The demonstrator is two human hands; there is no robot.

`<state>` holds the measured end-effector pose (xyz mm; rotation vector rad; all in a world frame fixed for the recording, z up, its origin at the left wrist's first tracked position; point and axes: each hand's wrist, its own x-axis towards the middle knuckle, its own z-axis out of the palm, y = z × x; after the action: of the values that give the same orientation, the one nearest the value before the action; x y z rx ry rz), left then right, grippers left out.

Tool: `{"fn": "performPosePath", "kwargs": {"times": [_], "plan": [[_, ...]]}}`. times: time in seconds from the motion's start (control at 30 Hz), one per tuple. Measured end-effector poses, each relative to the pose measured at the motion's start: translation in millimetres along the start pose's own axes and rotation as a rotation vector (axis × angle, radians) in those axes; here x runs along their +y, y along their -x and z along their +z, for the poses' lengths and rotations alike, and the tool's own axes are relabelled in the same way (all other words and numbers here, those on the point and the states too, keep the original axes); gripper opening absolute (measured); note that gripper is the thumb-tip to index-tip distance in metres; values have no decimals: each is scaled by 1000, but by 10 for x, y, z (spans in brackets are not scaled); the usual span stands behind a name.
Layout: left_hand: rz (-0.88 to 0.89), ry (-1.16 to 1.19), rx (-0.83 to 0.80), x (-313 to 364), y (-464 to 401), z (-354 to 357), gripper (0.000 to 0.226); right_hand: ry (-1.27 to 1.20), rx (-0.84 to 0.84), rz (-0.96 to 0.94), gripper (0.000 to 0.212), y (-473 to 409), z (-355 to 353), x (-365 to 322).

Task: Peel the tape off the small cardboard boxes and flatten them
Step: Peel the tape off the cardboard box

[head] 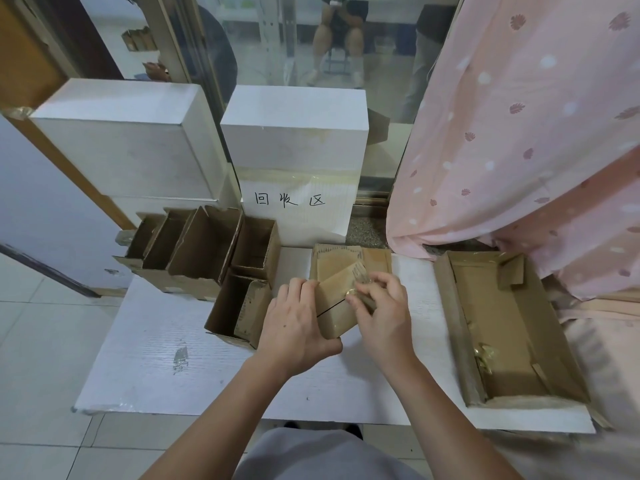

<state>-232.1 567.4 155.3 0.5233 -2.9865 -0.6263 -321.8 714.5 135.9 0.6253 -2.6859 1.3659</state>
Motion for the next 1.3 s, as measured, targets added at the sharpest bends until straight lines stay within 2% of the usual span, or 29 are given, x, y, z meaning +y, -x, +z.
{"fn": "performPosePath", "kwargs": {"times": [0.07,0.2,0.27,0.37,0.43,0.5,0.7,0.87,1.07,1.3], "plan": [[3,-7,-9,-9,5,3,92,4,22,8,4,-6,-14,-22],[-1,-60,-49,-57,1,6,94,69,-1,19,12,-39,-12,-40],[-3,-66,-34,-83,4,4,93,22,12,20,10,-37,2,-20],[-16,-45,-6,-87,17,6,91,-33,-13,105,26,-7,52,-17],[-27,-31,-1,-73,33,16,91,-41,-26,118,19,7,77,-21],[-25,-27,-6,-68,47,25,92,-30,-13,115,5,13,89,-37],[13,-150,-18,-119,37,-10,93,107,28,32,5,1,87,-119],[18,-113,-22,-99,-40,1,91,47,-94,28,9,105,158,-292],[38,-65,1,-163,-10,78,91,-45,1,3,12,123,58,-282],[47,-45,-26,-67,-16,173,85,-80,-134,-34,8,188,-11,-283]]}}
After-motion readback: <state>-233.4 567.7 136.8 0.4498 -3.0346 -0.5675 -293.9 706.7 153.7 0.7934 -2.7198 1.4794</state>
